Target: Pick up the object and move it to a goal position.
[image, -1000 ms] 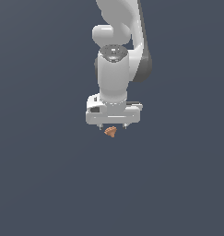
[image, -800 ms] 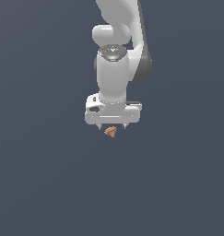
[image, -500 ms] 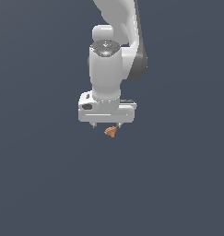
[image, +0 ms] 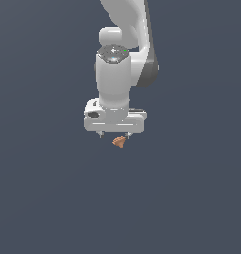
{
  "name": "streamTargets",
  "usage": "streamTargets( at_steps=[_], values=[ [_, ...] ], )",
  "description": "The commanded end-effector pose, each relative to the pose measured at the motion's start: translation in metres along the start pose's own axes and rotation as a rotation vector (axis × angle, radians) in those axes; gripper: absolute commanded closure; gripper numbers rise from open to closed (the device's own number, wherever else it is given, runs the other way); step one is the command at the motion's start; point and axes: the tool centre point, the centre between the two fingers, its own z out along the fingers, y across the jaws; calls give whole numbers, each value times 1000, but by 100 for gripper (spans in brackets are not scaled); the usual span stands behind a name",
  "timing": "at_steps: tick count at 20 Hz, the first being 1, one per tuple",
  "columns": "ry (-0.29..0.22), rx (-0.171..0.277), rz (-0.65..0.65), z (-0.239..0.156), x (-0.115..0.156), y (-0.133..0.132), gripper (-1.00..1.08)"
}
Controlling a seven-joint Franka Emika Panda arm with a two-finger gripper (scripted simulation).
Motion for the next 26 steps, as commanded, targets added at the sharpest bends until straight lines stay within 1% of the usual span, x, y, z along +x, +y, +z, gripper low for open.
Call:
streamTargets(
  at_steps=[1,9,17,26],
  values=[
    [-3,2,28,4,-2,-1,-92],
    [-18,8,184,23,-15,-6,-92],
    [-40,10,405,49,-34,-11,-92],
    [-63,2,660,76,-58,-14,-92]
  ],
)
